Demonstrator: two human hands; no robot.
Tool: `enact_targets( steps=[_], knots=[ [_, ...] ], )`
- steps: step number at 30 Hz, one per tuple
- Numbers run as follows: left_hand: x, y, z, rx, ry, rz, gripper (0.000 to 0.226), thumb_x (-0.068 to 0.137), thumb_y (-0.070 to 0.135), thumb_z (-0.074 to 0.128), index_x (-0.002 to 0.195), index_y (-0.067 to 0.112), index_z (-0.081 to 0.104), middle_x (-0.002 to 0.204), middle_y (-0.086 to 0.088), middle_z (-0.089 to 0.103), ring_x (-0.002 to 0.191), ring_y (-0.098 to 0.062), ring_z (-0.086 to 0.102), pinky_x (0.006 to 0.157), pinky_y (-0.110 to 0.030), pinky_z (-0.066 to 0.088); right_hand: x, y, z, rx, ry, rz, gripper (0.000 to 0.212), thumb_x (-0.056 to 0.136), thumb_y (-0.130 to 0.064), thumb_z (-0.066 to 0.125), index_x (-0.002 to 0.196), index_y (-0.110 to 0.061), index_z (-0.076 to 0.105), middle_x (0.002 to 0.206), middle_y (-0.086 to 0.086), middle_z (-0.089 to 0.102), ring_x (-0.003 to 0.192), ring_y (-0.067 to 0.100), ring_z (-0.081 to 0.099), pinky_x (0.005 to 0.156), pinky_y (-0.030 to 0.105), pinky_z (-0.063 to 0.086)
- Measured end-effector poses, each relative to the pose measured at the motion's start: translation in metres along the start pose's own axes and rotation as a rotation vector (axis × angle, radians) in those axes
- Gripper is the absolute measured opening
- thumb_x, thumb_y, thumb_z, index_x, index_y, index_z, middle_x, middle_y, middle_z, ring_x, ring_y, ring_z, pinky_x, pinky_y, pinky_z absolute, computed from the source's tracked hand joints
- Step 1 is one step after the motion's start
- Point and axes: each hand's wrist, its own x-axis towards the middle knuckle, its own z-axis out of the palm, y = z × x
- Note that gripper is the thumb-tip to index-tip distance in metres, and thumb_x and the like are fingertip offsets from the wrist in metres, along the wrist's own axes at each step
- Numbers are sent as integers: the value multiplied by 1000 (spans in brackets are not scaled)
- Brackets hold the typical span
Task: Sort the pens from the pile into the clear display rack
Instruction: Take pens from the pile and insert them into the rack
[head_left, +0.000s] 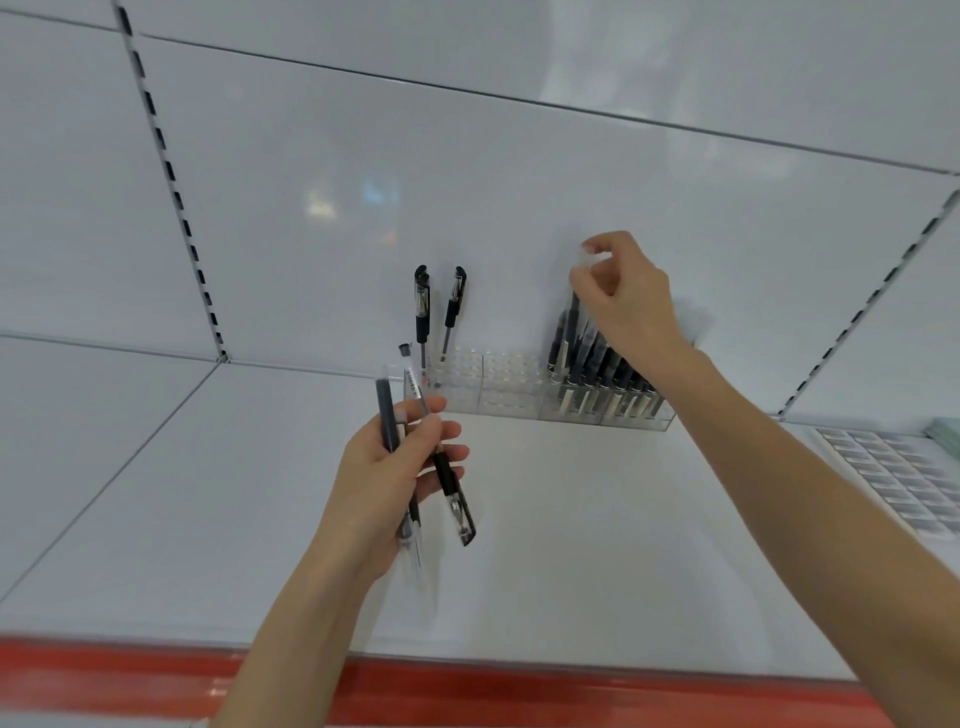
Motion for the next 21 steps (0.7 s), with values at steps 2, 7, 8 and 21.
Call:
enact_targets(
  steps=[2,7,8,21],
  knots=[
    [0,0,0,-26,1,3,16,91,6,52,103,7,62,75,-6,62,64,-12,66,67,-29,59,2,2,1,17,35,-15,23,90,-18,52,112,-12,52,85,-2,56,66,2,54,61,15,43],
    [0,2,2,-65,-9,8,36,88,1,56,122,13,51,87,-14,59,63,-14,68,63,-31,60,5,6,2,89,45,8,25,90,-14,52,114,-11,50,92,2,56,69,8,56,50,5,42],
    [0,3,2,-73,-16,12,44,86,0,57,126,18,47,93,-16,59,63,-14,68,61,-31,59,5,6,2,87,43,10,25,89,-15,53,114,-12,50,92,2,57,70,10,57,51,5,42],
    [1,5,4,-137,-38,26,61,84,-6,57,131,30,41,78,-6,54,66,-21,70,66,-37,60,4,13,-4,-207,-92,-143,21,91,-11,53,106,-3,65,99,11,68,88,17,59,79,10,35]
  ],
)
